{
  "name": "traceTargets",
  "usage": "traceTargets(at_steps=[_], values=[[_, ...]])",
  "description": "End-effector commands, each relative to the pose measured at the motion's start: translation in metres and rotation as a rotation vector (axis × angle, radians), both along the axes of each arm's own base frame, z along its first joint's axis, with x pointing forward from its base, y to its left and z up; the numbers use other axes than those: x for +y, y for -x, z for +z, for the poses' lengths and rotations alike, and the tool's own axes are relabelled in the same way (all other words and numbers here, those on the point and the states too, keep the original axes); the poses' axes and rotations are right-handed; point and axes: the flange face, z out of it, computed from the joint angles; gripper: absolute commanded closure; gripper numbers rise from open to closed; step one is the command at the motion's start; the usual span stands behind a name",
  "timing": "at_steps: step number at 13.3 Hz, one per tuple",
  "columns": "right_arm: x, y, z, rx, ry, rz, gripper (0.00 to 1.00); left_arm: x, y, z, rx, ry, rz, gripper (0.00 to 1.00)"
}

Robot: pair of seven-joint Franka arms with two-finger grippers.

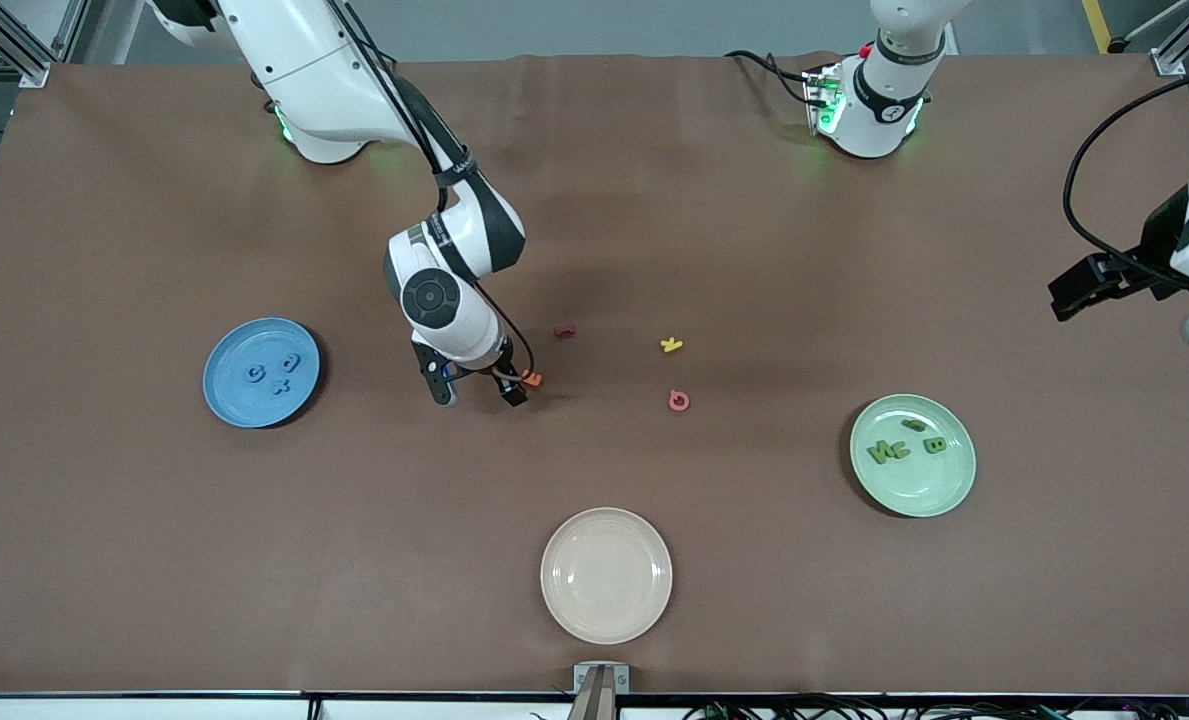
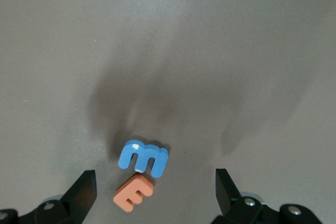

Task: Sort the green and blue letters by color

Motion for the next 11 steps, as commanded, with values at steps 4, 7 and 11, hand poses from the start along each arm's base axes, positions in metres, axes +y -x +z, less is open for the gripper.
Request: traceTargets(at_steps=[4, 7, 11], values=[[0.010, -0.002, -0.024, -0.029, 0.004, -0.010, 0.06, -0.001, 0.018, 0.005, 0.028, 0.067, -0.017, 0.00], [0.007, -0.003, -0.026, -0.032, 0.012, -0.002, 0.22, 0.021, 0.032, 0.009, 0.038, 0.083, -0.033, 0.00], [0.003, -0.006, -0.025, -0.045, 0.031, 0.022, 0.44, 0.021, 0.039, 0.016, 0.011, 0.098, -0.038, 0.00]])
